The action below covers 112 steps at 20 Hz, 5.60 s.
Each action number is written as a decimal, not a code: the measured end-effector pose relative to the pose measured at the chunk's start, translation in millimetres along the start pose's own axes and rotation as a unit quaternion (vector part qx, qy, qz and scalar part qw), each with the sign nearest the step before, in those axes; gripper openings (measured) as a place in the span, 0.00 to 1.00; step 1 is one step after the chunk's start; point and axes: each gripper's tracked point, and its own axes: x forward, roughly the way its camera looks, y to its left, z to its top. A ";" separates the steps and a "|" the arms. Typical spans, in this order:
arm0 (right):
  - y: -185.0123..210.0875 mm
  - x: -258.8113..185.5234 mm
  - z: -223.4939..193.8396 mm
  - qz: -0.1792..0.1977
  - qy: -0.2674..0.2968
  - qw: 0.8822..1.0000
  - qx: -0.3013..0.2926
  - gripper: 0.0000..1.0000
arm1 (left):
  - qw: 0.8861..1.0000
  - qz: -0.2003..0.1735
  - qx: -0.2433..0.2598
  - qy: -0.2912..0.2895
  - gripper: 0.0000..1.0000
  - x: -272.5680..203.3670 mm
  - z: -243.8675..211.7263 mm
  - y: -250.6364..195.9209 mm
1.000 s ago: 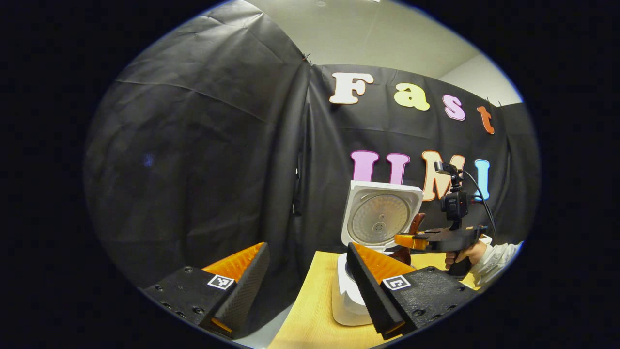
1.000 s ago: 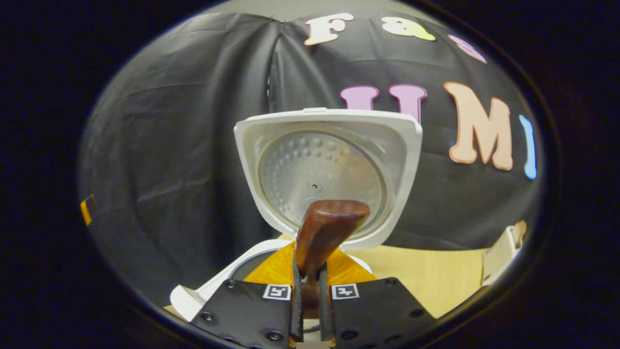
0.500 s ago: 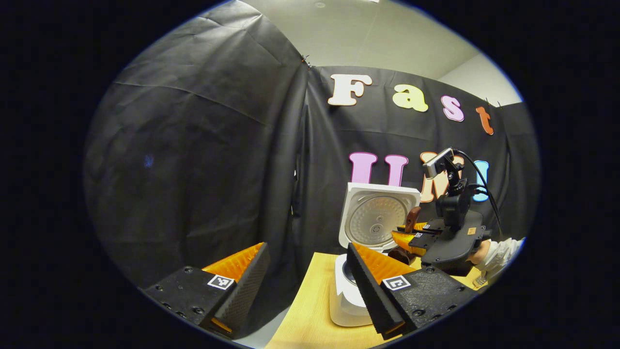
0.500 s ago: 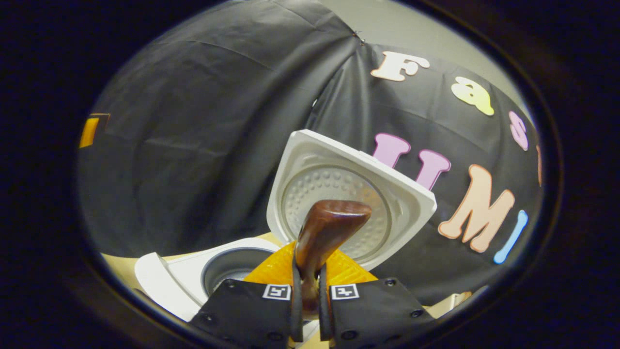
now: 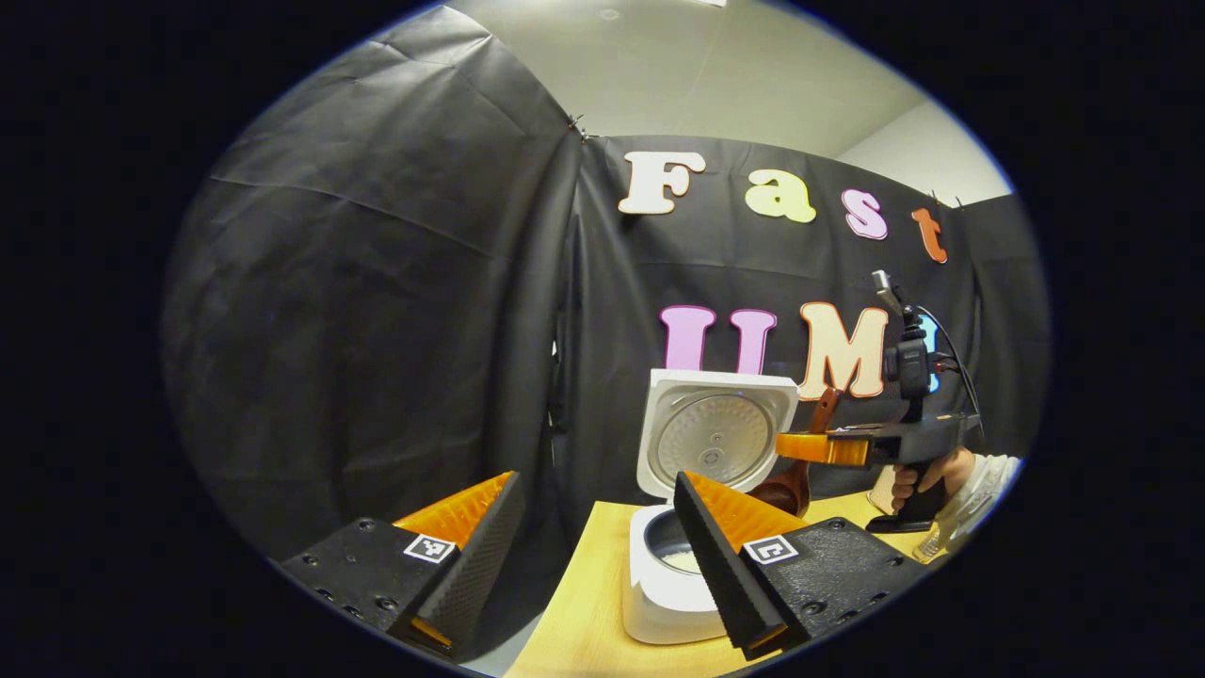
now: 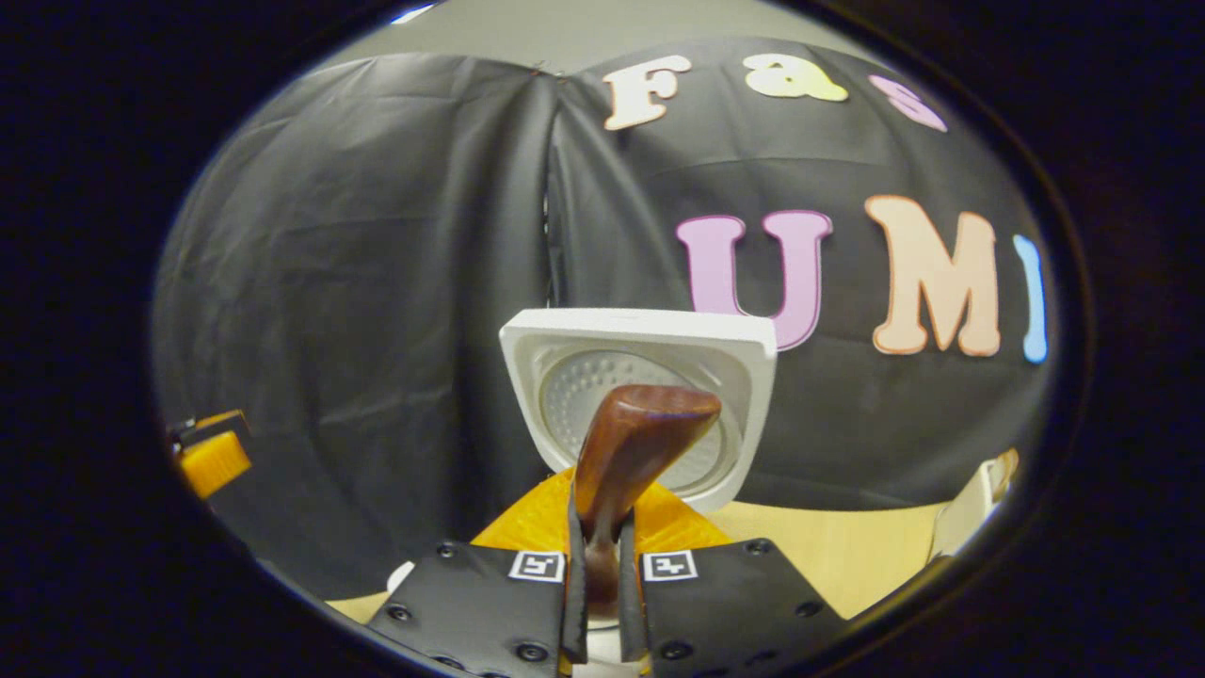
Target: Close the left gripper, press the button to open the rice cooker; take a wooden spoon from the chopstick holder with the right hand, scoop a spoonful of rice and pour it into the rice cooker, then put the wooden spoon back into the chopstick holder.
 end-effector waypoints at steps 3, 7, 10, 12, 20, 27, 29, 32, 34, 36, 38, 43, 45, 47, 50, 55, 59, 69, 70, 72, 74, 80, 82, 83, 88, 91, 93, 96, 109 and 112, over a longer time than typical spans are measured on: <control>-33.0 -24.1 8.3 -0.015 -0.006 0.998 0.054 0.16 | 1.000 -0.014 0.004 -0.006 0.92 6.3 5.0 -20.4; -84.3 -62.6 10.8 -0.035 -0.013 0.992 0.123 0.16 | 1.000 -0.027 0.002 -0.009 0.92 14.6 9.0 -46.1; -136.6 -95.7 7.9 -0.070 -0.019 0.985 0.155 0.14 | 0.999 -0.039 0.005 -0.009 0.92 19.6 12.1 -66.4; -169.0 -116.7 2.3 -0.099 -0.020 0.982 0.161 0.14 | 0.999 -0.047 0.007 -0.011 0.92 23.3 16.2 -81.5; -287.4 -209.5 -31.1 -0.216 -0.015 0.967 0.133 0.16 | 0.997 -0.075 0.017 -0.011 0.93 35.8 22.8 -134.6; -366.5 -280.8 -69.1 -0.291 -0.001 0.950 0.114 0.14 | 0.996 -0.091 0.023 -0.014 0.94 40.2 26.6 -178.3; -380.5 -295.2 -80.9 -0.303 0.008 0.947 0.105 0.14 | 0.995 -0.095 0.026 -0.016 0.94 38.4 28.1 -189.8; -395.9 -309.4 -103.5 -0.312 0.026 0.945 0.096 0.14 | 0.995 -0.097 0.032 -0.016 0.92 34.7 29.7 -204.7; -401.7 -313.7 -115.3 -0.313 0.037 0.944 0.094 0.14 | 0.994 -0.097 0.036 -0.016 0.92 32.8 31.6 -212.3; -405.0 -315.3 -128.3 -0.309 0.045 0.945 0.094 0.15 | 0.994 -0.097 0.039 -0.016 0.92 29.8 32.7 -220.0; -406.5 -315.9 -143.9 -0.303 0.056 0.946 0.098 0.15 | 0.994 -0.096 0.041 -0.014 0.92 26.1 33.0 -224.9; -412.2 -311.5 -179.0 -0.290 0.071 0.947 0.117 0.17 | 0.995 -0.089 0.052 -0.014 0.92 16.0 33.9 -233.8; -416.4 -309.0 -191.6 -0.288 0.075 0.947 0.125 0.17 | 0.995 -0.085 0.054 -0.013 0.94 12.4 34.8 -234.7; -419.1 -307.0 -202.5 -0.283 0.079 0.946 0.133 0.15 | 0.995 -0.080 0.058 -0.014 0.94 8.9 35.3 -234.9; -424.4 -305.3 -216.2 -0.283 0.085 0.944 0.148 0.17 | 0.995 -0.075 0.064 -0.008 0.94 6.6 31.9 -236.7; -424.5 -309.7 -216.0 -0.276 0.077 0.945 0.155 0.18 | 0.995 -0.079 0.067 -0.010 0.94 10.0 32.9 -244.3; -438.8 -334.7 -196.7 -0.311 0.058 0.937 0.146 0.67 | 0.994 -0.087 0.060 -0.011 0.94 15.0 33.7 -250.6; -437.9 -390.3 -120.9 -0.370 -0.017 0.923 0.105 1.00 | 0.995 -0.093 0.041 -0.004 0.94 47.5 38.3 -232.8; -432.1 -393.0 -114.3 -0.370 -0.025 0.923 0.101 1.00 | 0.995 -0.095 0.037 -0.005 0.92 53.5 41.1 -230.1; -421.9 -395.7 -105.5 -0.369 -0.032 0.924 0.097 1.00 | 0.995 -0.095 0.031 -0.011 0.92 68.3 48.9 -221.5; -409.0 -399.1 -98.4 -0.370 -0.037 0.923 0.095 1.00 | 0.995 -0.093 0.026 -0.019 0.94 85.5 58.6 -211.5; -361.2 -402.6 -86.0 -0.382 -0.047 0.921 0.060 1.00 | 0.995 -0.094 0.029 -0.033 0.94 145.0 79.5 -188.1; -343.6 -395.5 -88.4 -0.379 -0.044 0.923 0.051 1.00 | 0.995 -0.090 0.032 -0.035 0.92 167.4 82.7 -181.6; -334.5 -392.7 -88.9 -0.377 -0.045 0.924 0.051 1.00 | 0.995 -0.087 0.032 -0.038 0.94 177.8 85.5 -177.9; -308.5 -394.6 -97.5 -0.387 -0.037 0.920 0.050 1.00 | 0.996 -0.089 0.015 -0.021 0.93 231.0 76.4 -172.2; -303.2 -404.0 -98.3 -0.402 -0.034 0.914 0.044 1.00 | 0.996 -0.084 0.037 -0.015 0.94 261.6 69.8 -166.7; -300.8 -406.8 -99.7 -0.409 -0.034 0.911 0.043 1.00 | 0.995 -0.086 0.056 -0.003 0.93 278.8 58.9 -168.6; -298.7 -406.6 -105.7 -0.412 -0.030 0.909 0.046 1.00 | 0.995 -0.088 0.046 0.028 0.93 290.0 34.7 -170.7; -293.6 -367.6 -83.6 -0.339 -0.040 0.939 0.031 1.00 | 0.997 -0.062 0.045 0.028 0.94 247.7 22.3 -165.5; -288.8 -356.0 -76.1 -0.314 -0.047 0.948 0.031 1.00 | 0.997 -0.057 0.040 0.030 0.94 223.2 15.7 -165.9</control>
